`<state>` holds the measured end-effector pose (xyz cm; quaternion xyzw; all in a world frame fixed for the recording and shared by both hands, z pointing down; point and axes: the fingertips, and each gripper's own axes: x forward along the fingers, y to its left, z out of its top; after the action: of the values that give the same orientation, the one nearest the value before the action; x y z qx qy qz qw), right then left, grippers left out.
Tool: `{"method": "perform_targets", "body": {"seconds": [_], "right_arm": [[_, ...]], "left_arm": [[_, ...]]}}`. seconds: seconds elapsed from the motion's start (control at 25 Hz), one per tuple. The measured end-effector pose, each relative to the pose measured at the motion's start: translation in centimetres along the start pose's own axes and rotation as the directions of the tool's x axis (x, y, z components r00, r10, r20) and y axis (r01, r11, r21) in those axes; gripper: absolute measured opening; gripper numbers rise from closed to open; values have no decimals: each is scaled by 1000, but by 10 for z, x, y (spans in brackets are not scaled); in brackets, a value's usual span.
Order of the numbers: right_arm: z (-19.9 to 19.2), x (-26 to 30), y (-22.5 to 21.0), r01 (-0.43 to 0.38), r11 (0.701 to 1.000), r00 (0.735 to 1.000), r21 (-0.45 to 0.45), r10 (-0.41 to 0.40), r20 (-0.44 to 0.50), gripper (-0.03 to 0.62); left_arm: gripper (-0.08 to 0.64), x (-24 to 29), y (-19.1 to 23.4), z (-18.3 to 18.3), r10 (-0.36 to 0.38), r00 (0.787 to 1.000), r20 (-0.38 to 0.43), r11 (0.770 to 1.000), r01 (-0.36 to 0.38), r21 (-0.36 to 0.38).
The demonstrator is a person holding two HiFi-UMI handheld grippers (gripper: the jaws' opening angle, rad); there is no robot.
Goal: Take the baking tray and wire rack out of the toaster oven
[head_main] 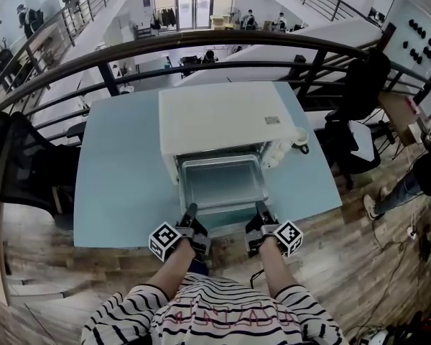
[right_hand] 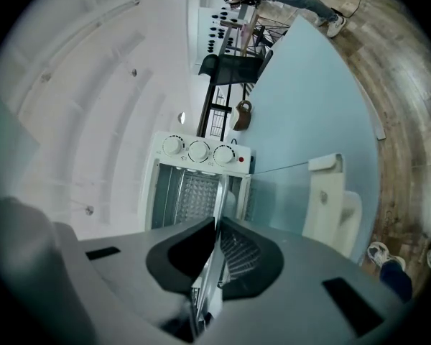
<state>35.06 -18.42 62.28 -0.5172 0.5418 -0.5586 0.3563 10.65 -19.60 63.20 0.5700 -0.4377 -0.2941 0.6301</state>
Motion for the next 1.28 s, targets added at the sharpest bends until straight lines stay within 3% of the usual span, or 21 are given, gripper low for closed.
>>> {"method": "perform_targets", "body": {"seconds": [0.48,0.76,0.96,1.16,1.28], "right_arm": [[-31,-89,-1,-39,999,999,-9,39,1,43],[-63,-120,1,-42,998,999,-43,42,-16,43],[-108,-119,9,-53,998,998,-29,52,-33,43],[-167,-103,21,-82,994,993,-71,75,-91,43],[-207,-88,30,-79,995,987,-68,69,-142,43]], "left_arm": [[89,-77,8,-30,-43,998,-41,999,42,-26],[91,-121,14,-25,-57,997,-58,998,56,-17],[91,-141,23,10,-70,995,-65,997,69,-18],[91,-169,24,67,-80,994,-76,997,81,17],[89,-185,23,106,-105,993,-51,994,106,0]]}}
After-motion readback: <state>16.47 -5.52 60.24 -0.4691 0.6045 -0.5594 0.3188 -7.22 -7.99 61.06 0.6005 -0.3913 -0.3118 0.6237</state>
